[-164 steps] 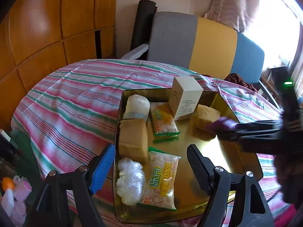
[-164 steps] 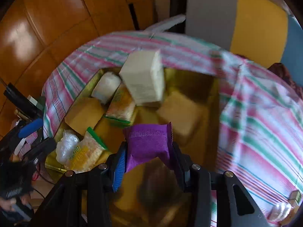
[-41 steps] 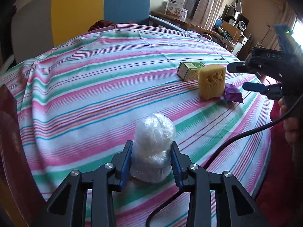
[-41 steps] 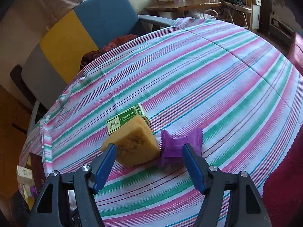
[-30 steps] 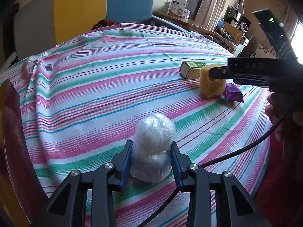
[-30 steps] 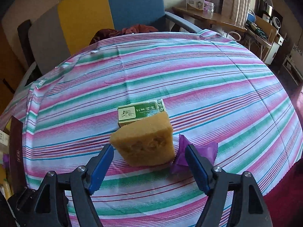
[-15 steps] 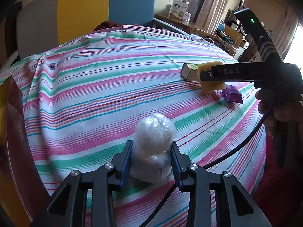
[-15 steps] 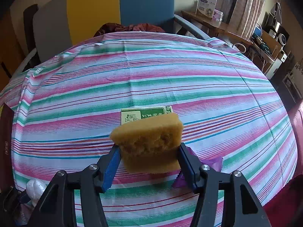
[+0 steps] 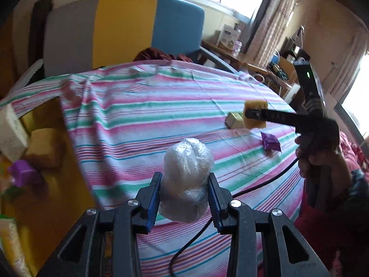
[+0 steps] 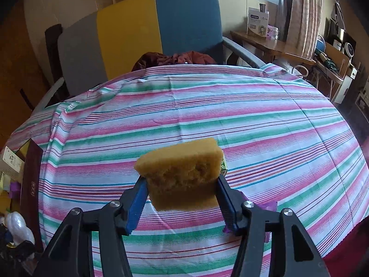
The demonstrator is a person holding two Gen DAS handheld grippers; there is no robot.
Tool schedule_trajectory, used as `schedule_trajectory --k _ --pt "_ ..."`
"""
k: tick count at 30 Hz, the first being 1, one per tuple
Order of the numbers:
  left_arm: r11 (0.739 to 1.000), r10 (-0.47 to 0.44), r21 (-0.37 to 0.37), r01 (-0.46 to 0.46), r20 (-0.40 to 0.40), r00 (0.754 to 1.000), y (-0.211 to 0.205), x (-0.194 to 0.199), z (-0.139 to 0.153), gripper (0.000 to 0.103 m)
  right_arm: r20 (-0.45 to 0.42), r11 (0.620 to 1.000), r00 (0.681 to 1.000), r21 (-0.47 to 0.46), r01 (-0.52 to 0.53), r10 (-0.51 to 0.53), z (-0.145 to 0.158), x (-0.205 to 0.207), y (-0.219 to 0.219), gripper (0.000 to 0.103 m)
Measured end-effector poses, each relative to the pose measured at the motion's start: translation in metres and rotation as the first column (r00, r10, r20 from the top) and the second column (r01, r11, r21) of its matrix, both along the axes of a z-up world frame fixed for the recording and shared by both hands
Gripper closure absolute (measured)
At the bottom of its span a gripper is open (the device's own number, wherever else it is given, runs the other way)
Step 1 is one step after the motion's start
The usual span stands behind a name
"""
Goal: Organize objects
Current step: 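Grasp the clear plastic bundle with the left tool while the right tool grasps the yellow sponge, then carry the plastic bundle into the tray and release it with the left tool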
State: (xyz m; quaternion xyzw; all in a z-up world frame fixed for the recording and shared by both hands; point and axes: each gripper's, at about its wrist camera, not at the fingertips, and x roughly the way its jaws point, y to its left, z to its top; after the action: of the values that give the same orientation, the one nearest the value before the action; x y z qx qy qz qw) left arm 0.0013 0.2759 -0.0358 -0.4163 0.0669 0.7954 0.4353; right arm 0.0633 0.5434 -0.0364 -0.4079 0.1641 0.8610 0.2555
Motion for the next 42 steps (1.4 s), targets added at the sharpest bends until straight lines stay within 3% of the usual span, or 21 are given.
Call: schedule_trajectory --k 4,8,15,19,28,31,34,37,42 --pt "0.992 0.123 0.016 -0.123 0.035 0.992 -0.049 -0.025 0.008 0.065 -0.022 1.000 0.999 0.004 -0.024 0.024 0.005 0.000 -0.005 0.045" --pt "0.965 0.261 -0.002 -0.262 0.069 0.963 -0.104 -0.050 0.003 0.065 -0.038 0.999 0.998 0.005 -0.045 0.045 0.008 0.000 -0.011 0.045" --pt "0.877 0.481 -0.070 -0.476 0.096 0.871 -0.184 -0.096 -0.017 0.065 -0.034 0.997 0.997 0.011 -0.074 0.074 0.007 -0.002 -0.017 0.045" --pt "0.835 0.550 -0.096 -0.542 0.129 0.825 -0.203 -0.117 -0.029 0.065 -0.029 0.997 0.997 0.008 -0.076 0.076 0.006 -0.001 -0.017 0.045" --pt "0.817 0.573 -0.150 -0.557 0.107 0.812 -0.196 -0.139 -0.048 0.063 -0.007 0.996 0.996 0.014 -0.089 0.089 0.002 -0.004 -0.019 0.045" --pt "0.819 0.567 -0.167 -0.549 0.093 0.818 -0.193 -0.142 -0.051 0.058 -0.001 0.996 0.996 0.014 -0.090 0.090 0.001 -0.005 -0.020 0.045" --pt "0.817 0.570 -0.158 -0.555 0.076 0.818 -0.193 -0.138 -0.048 0.046 0.000 0.996 0.996 0.015 -0.091 0.091 0.001 -0.005 -0.020 0.045" --pt "0.813 0.573 -0.151 -0.562 0.036 0.819 -0.194 -0.132 -0.041 0.044 0.002 0.996 0.996 0.017 -0.093 0.093 0.001 -0.005 -0.020 0.045" --pt "0.805 0.567 -0.134 -0.577 -0.110 0.816 -0.193 -0.107 -0.017 0.043 0.014 0.994 0.994 0.023 -0.109 0.108 0.000 -0.009 -0.023 0.045"
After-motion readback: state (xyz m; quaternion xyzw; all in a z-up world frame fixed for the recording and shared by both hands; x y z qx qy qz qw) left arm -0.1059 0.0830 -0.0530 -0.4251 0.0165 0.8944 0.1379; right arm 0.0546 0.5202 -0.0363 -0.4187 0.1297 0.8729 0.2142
